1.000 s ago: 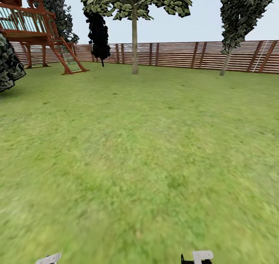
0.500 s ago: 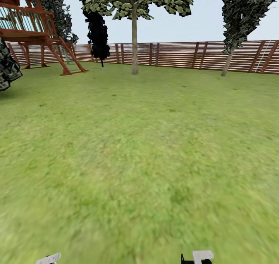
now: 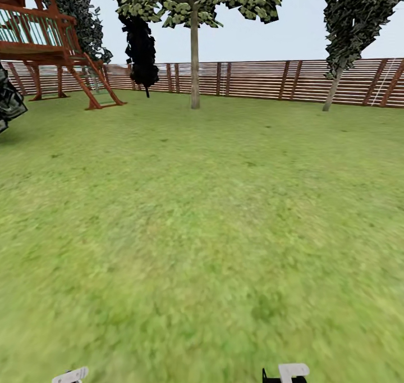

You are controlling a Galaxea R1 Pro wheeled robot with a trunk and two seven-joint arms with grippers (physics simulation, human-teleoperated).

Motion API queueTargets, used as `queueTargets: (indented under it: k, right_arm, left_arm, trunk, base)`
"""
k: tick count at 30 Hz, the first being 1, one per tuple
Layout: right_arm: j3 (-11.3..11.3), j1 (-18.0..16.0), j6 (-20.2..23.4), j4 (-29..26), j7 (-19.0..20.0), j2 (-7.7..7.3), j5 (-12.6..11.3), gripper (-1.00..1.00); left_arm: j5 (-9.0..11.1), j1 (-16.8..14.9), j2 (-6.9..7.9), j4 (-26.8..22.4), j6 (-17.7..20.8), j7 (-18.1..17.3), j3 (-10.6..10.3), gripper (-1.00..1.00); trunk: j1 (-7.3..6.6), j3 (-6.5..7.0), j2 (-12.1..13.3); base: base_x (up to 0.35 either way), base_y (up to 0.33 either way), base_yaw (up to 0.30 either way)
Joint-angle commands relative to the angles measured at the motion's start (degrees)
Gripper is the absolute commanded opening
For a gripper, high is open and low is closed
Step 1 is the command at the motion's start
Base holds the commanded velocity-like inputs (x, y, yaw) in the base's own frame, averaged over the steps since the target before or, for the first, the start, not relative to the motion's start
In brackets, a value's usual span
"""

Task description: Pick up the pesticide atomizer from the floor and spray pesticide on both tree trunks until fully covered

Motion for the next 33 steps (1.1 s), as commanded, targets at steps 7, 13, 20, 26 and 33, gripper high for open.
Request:
queueTargets:
  k: [7, 13, 20, 26, 33]
  right_arm:
    - [0.0, 0.0, 0.0, 0.0, 0.0, 0.00, 0.0, 1.00]
    - [0.0, 0.0, 0.0, 0.0, 0.0, 0.00, 0.0, 1.00]
    - [0.0, 0.0, 0.0, 0.0, 0.0, 0.00, 0.0, 1.00]
    - [0.0, 0.0, 0.0, 0.0, 0.0, 0.00, 0.0, 1.00]
    - [0.0, 0.0, 0.0, 0.0, 0.0, 0.00, 0.0, 1.00]
  left_arm:
    - [-0.1, 0.0, -0.05, 0.0, 0.0, 0.0, 0.0, -1.00]
    - [-0.1, 0.0, -0.03, 0.0, 0.0, 0.0, 0.0, -1.00]
    - [-0.1, 0.0, -0.03, 0.0, 0.0, 0.0, 0.0, -1.00]
    - [-0.1, 0.0, -0.05, 0.0, 0.0, 0.0, 0.0, -1.00]
    - [-0.1, 0.0, -0.04, 0.0, 0.0, 0.0, 0.0, -1.00]
  trunk:
    - [0.00, 0.00, 0.0]
    - [0.00, 0.00, 0.0]
    - [0.00, 0.00, 0.0]
    - [0.00, 0.00, 0.0]
    - [0.00, 0.00, 0.0]
  base:
    - [0.341, 0.000, 0.000]
    - [0.341, 0.000, 0.000]
    - [0.341, 0.000, 0.000]
    - [0.341, 0.000, 0.000]
    - [0.341, 0.000, 0.000]
